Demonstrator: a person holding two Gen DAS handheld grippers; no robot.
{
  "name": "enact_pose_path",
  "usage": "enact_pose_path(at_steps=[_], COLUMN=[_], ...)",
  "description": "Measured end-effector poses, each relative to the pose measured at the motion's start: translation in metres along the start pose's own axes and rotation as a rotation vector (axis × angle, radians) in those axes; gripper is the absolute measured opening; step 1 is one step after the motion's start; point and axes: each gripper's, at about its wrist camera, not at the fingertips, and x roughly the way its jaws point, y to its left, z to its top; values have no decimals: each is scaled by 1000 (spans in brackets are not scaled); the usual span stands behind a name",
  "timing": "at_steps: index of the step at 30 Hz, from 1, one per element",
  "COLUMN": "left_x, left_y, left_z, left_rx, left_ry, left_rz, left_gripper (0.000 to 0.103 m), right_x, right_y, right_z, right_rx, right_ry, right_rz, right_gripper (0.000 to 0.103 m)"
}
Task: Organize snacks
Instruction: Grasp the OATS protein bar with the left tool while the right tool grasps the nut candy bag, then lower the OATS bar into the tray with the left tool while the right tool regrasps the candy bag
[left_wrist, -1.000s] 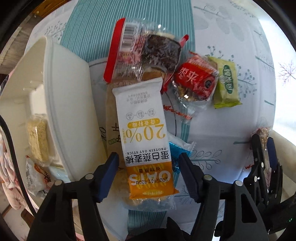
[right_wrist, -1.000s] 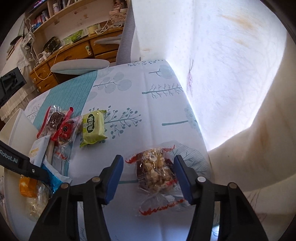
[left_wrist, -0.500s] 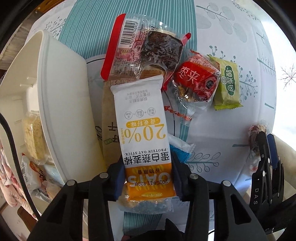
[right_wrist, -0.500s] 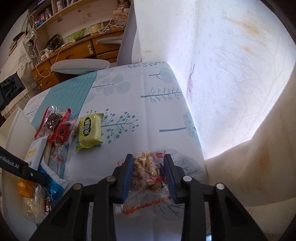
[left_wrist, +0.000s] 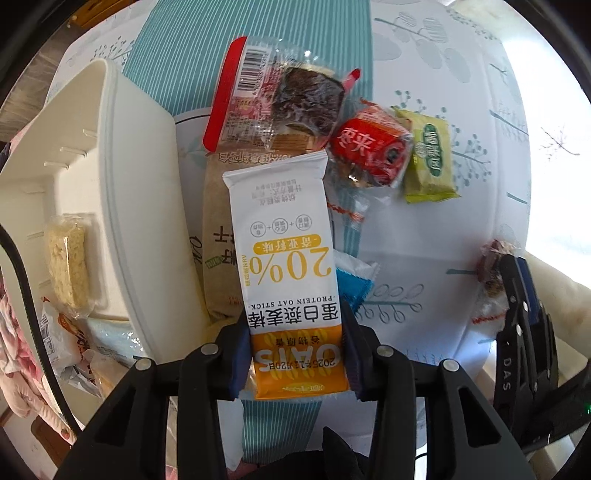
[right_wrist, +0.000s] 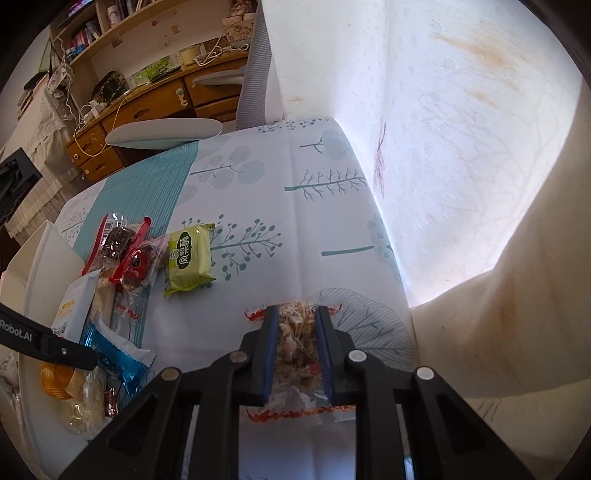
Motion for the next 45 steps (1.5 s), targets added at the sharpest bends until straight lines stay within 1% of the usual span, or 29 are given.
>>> enact_pose_path(at_steps=[1,4,10,17,21,24,28,30,32,34,39,45], left_x=[-4,-14,-43,-76,-101,-121,-143,-150,-153,-155,-147,-127], left_y=[0,-2,-4,1,11,25,49,62,78,97,135,177], left_z=[-3,-11,-33,-59,-72,-84,-97,-102,-105,-107,-112,-122], left_rx=[6,25,75,87,85,75,36,11,-27,-70,-157,-265], left_ry=[-4,-11,-55,-99,-145,-186,-257,-276,-296,-308,-325,-299], left_rz=[-4,-26,-70,-114,-135,-164,-168,-173,-202,-213,-208,-158], left_gripper=[40,40,40,40,40,40,40,40,40,40,40,40], right_x=[-1,-3,-9,-25,-34,-36,-44,-48,-51,-56,-61,-59], right_y=[0,-1,1,9,10,5,-5,-8,-10,-10,-1,7], right_z=[0,1,-6,-6,-6,-6,-6,-5,-4,-4,-3,-5], right_rx=[7,33,58,56,55,74,129,153,173,181,179,165], right_ry=[2,21,38,9,-21,-30,-57,-71,-80,-99,-103,-92], right_rz=[8,21,49,80,81,79,120,133,147,166,193,192], right_gripper=[1,0,0,0,0,0,0,0,0,0,0,0])
